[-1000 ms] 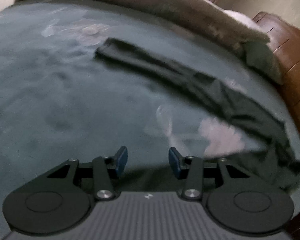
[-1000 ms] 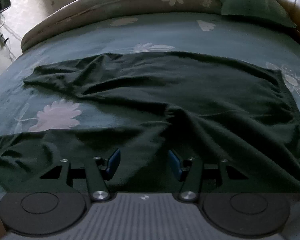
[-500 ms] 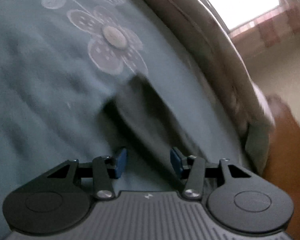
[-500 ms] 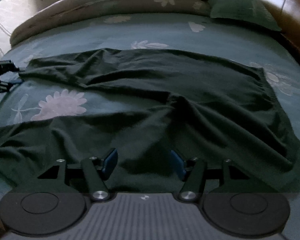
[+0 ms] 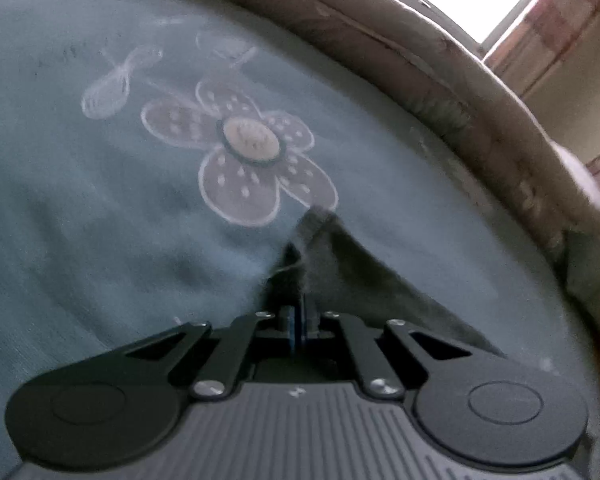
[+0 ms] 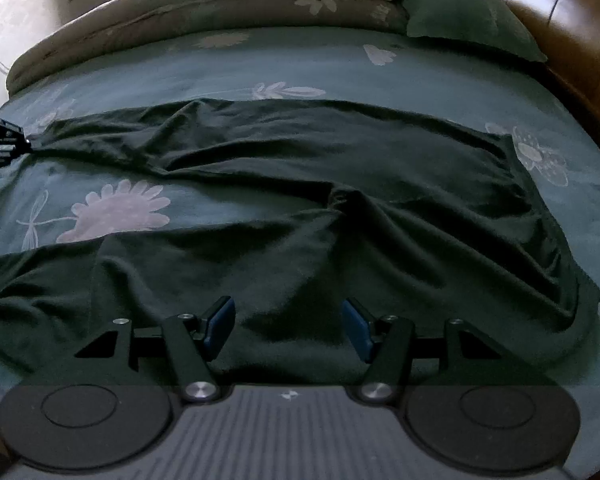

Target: Fold clothes

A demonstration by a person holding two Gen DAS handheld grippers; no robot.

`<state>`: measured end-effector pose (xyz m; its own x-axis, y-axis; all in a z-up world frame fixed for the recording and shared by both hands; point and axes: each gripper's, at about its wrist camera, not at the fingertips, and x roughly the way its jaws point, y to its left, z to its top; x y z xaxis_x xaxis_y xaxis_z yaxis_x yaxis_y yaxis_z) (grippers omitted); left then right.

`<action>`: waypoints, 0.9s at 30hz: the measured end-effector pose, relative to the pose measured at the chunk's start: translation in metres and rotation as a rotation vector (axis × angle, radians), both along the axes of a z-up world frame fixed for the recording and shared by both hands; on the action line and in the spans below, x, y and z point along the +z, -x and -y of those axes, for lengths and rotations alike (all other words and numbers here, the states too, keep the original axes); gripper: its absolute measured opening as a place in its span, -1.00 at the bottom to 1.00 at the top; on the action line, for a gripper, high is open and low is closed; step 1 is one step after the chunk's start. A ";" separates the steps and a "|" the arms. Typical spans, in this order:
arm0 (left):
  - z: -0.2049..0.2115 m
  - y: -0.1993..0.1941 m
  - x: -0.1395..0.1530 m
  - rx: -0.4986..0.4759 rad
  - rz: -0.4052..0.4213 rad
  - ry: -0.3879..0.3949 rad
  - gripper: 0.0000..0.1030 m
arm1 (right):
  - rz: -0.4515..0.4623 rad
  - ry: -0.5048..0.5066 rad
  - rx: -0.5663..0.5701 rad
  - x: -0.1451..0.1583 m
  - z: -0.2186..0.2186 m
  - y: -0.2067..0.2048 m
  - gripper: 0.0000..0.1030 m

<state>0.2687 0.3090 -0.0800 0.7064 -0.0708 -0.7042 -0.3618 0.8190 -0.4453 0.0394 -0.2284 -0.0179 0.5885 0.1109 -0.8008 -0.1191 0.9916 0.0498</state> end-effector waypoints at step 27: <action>0.032 -0.062 -0.002 -0.289 0.029 -0.395 -0.35 | -0.014 0.055 0.011 -0.003 -0.007 0.003 0.28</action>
